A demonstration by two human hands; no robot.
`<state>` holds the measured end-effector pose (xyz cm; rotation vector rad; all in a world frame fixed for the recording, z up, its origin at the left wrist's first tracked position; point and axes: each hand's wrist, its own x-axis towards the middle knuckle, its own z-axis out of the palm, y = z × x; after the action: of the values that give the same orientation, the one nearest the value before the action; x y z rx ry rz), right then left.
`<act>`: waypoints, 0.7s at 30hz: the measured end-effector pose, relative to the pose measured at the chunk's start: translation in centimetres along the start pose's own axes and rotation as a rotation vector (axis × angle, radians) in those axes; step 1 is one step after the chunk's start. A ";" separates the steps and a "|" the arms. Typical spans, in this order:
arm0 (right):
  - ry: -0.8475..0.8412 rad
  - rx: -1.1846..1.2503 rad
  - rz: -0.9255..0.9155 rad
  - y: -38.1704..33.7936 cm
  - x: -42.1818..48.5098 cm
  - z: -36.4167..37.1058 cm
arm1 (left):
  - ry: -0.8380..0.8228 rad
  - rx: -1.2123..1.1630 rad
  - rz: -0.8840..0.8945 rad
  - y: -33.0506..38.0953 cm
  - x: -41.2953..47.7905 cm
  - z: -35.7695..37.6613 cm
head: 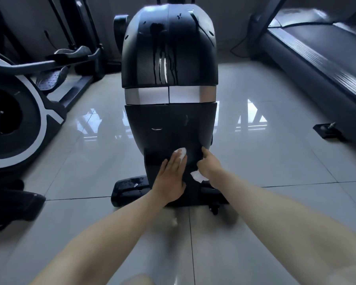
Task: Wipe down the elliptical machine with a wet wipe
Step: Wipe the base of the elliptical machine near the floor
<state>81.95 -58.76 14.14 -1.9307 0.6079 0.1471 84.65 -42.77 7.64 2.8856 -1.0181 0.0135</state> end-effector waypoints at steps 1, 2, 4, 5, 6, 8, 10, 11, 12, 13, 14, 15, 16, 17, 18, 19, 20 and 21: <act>-0.020 0.031 -0.015 0.2 0.0 -0.5 | 0.000 0.011 0.020 0.8 0.6 0.2; -0.031 0.061 -0.040 0.5 0.0 -1.0 | 0.005 0.029 0.034 1.6 1.3 0.3; -0.013 0.132 -0.082 0.8 0.4 -2.0 | -0.004 0.024 0.057 3.1 2.5 0.3; -0.002 0.154 -0.092 0.9 0.7 -2.4 | -0.015 0.012 0.053 3.7 2.7 0.3; 0.011 0.140 -0.102 1.2 1.0 -2.6 | -0.010 0.017 0.047 4.0 2.7 0.4; 0.021 0.079 -0.110 1.8 1.4 -2.9 | 0.043 0.069 0.015 3.6 2.2 0.7; 0.006 0.024 -0.109 2.2 1.7 -2.6 | 0.107 0.092 -0.075 2.3 1.0 1.0; -0.004 0.029 -0.099 2.5 1.8 -2.3 | 0.125 0.079 -0.157 1.4 0.2 1.5; -0.007 0.045 -0.088 2.9 1.8 -1.9 | 0.136 0.060 -0.253 0.6 -0.7 1.9; -0.001 0.061 -0.075 3.3 1.9 -1.6 | 0.127 0.031 -0.352 -0.1 -1.6 2.2; 0.007 0.080 -0.065 3.5 2.0 -1.4 | 0.109 -0.009 -0.426 -0.7 -2.1 2.7; 0.009 0.097 -0.054 3.8 2.1 -1.2 | 0.090 -0.050 -0.464 -0.9 -2.5 2.9; 0.011 0.115 -0.052 4.1 2.4 -1.1 | 0.079 -0.086 -0.465 -0.8 -2.6 3.1; 0.014 0.129 -0.055 4.2 2.6 -1.2 | 0.065 -0.110 -0.445 -0.4 -2.5 3.0; 0.016 0.137 -0.061 4.2 2.8 -1.3 | 0.053 -0.127 -0.422 0.3 -2.1 2.8; 0.016 0.150 -0.066 4.1 3.0 -1.5 | 0.043 -0.146 -0.401 1.1 -1.5 2.6; 0.014 0.163 -0.074 3.9 3.3 -1.8 | 0.040 -0.163 -0.379 2.1 -0.8 2.3; 0.010 0.181 -0.082 3.8 3.6 -2.1 | 0.037 -0.178 -0.369 3.2 -0.1 1.8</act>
<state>82.88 -63.07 10.60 -1.7789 0.5289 0.0288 82.56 -45.34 6.10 2.8459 -0.4426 -0.0445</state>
